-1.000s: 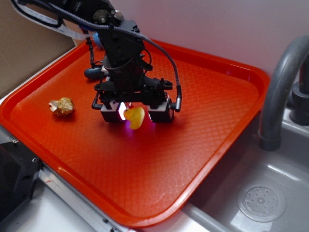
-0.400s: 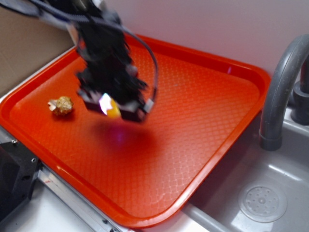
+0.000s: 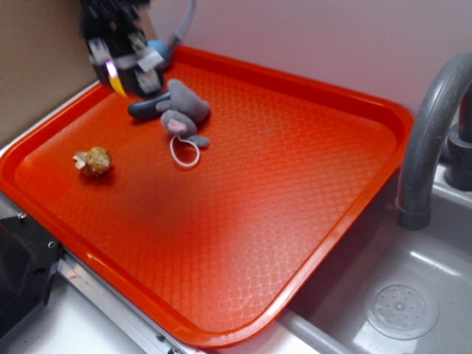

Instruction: Grab the yellow duck.

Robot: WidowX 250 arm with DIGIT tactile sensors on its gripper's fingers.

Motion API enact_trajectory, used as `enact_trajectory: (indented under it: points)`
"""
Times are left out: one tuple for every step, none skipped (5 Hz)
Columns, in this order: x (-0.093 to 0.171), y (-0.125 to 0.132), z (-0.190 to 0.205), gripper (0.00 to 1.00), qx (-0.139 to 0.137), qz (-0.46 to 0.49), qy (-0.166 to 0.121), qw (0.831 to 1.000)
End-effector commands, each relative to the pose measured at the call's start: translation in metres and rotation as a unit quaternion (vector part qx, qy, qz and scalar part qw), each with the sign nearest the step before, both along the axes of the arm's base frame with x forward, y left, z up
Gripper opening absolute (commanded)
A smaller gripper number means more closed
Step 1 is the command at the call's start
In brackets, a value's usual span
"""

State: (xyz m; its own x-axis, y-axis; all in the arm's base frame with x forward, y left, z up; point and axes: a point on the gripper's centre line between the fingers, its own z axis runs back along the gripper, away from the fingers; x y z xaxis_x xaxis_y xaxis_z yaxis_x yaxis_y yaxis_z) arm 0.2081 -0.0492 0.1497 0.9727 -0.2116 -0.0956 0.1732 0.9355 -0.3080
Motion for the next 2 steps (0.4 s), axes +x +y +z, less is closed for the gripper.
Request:
enact_trajectory:
  points:
    - [-0.0125, -0.0045, 0.0667, 0.00, -0.007, -0.050, -0.111, 0.993]
    - [-0.0207, -0.0089, 0.0760, 0.00, 0.002, -0.033, -0.123, 0.992]
